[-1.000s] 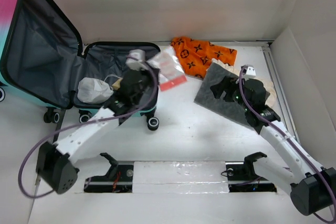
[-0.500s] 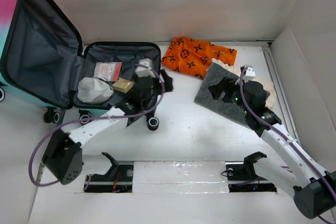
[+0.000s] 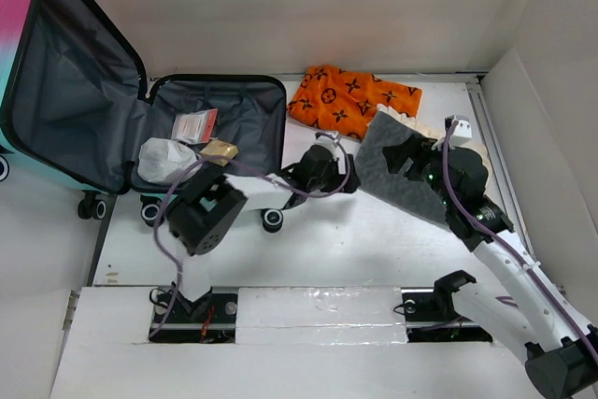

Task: Pack the luggage

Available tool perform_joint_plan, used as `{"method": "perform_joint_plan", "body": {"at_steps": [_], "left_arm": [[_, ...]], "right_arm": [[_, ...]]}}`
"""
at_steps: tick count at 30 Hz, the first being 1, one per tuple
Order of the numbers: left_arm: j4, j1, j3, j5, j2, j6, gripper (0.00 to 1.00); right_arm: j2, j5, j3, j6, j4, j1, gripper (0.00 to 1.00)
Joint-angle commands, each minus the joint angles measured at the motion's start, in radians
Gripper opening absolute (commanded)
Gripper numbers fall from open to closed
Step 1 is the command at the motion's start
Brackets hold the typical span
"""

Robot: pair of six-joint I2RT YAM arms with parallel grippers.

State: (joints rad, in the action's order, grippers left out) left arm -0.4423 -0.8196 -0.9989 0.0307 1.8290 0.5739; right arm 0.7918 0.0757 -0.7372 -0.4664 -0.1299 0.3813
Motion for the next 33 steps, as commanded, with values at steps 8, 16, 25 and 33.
{"method": "perform_joint_plan", "body": {"at_steps": [8, 16, 25, 33], "left_arm": [[0.080, -0.007, -0.307, 0.015, 0.256, -0.062, 0.55], [0.100, -0.007, -0.166, -0.121, 0.144, -0.083, 0.00], [0.181, 0.116, -0.250, -0.195, 0.044, -0.173, 0.00], [0.183, 0.125, -0.177, -0.221, -0.049, -0.135, 0.85]], "right_arm": [[-0.012, 0.001, -0.018, 0.014, 0.007, 0.010, 0.82], [0.009, -0.050, -0.008, 0.023, 0.030, 0.010, 0.82], [0.078, -0.071, 0.004, -0.012, 0.104, 0.054, 0.82], [0.078, -0.039, 0.004, -0.002, 0.084, 0.076, 0.83]]}}
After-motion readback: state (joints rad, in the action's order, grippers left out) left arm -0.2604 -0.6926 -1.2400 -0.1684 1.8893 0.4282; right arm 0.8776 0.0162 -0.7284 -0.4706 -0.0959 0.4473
